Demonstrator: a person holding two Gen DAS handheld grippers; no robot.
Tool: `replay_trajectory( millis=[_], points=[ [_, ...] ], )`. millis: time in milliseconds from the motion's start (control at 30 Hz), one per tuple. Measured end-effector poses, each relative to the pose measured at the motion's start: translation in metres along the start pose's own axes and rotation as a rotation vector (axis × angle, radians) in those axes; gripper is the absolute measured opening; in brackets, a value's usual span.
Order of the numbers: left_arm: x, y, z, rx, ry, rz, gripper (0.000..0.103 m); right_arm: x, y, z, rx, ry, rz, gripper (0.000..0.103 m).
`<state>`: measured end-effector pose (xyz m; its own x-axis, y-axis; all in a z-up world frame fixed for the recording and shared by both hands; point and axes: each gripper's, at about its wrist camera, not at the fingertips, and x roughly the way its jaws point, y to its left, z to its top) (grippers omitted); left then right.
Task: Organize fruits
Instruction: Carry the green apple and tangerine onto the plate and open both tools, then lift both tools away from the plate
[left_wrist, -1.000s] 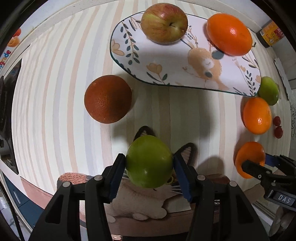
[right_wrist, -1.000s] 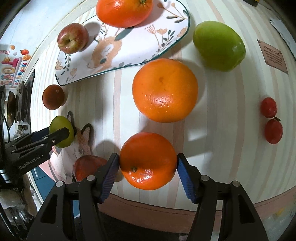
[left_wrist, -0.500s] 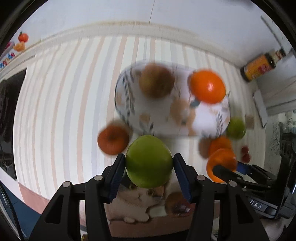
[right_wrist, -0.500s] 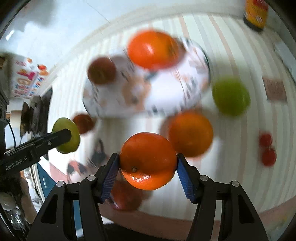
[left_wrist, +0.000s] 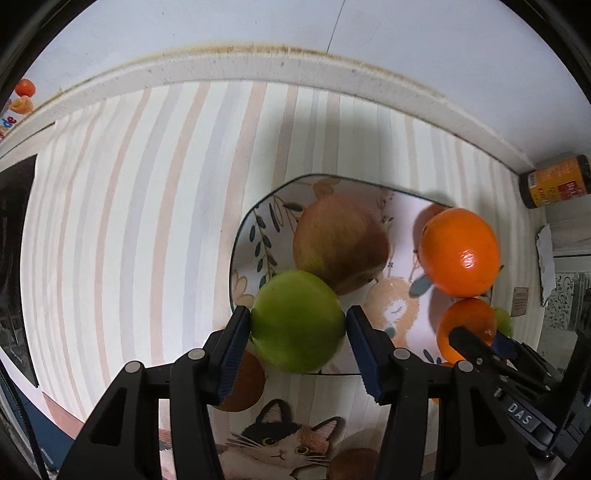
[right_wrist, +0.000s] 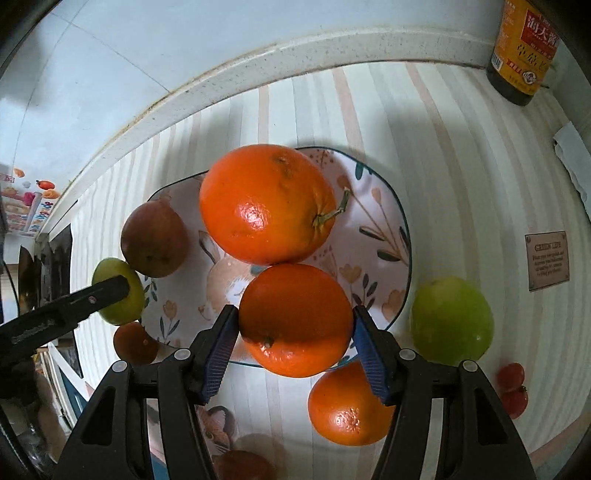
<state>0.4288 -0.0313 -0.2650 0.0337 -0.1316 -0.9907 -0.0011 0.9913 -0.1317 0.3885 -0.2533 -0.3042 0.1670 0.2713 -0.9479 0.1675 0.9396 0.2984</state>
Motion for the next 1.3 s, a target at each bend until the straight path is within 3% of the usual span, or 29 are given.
replay_trajectory(
  millis=[100, 133, 200, 333, 467, 533, 1000, 1300],
  points=[
    [0.0, 0.0, 0.001, -0.003, -0.006, 0.003, 0.051, 0.005, -0.001, 0.002, 0.017, 0.017, 0.013, 0.07],
    [-0.002, 0.0, 0.001, -0.007, -0.01, 0.005, 0.051, 0.004, -0.003, 0.003, 0.029, 0.011, 0.018, 0.08],
    [-0.006, 0.002, 0.002, -0.02, -0.02, -0.001, 0.053, -0.004, -0.005, 0.005, 0.036, -0.001, 0.02, 0.089],
    [-0.015, 0.002, -0.002, -0.001, -0.052, 0.025, 0.089, -0.02, -0.006, 0.001, 0.024, -0.007, -0.03, 0.097],
    [-0.026, 0.0, -0.013, 0.027, -0.091, 0.066, 0.091, -0.031, 0.001, -0.008, -0.023, -0.034, -0.119, 0.097],
    [-0.033, 0.0, -0.021, 0.036, -0.11, 0.079, 0.097, -0.039, 0.004, -0.016, -0.04, -0.047, -0.144, 0.097],
    [-0.104, -0.012, -0.101, 0.086, -0.311, 0.138, 0.097, -0.114, 0.035, -0.077, -0.131, -0.206, -0.223, 0.097],
    [-0.155, -0.012, -0.141, 0.092, -0.409, 0.119, 0.097, -0.17, 0.055, -0.12, -0.154, -0.309, -0.212, 0.097]
  ],
)
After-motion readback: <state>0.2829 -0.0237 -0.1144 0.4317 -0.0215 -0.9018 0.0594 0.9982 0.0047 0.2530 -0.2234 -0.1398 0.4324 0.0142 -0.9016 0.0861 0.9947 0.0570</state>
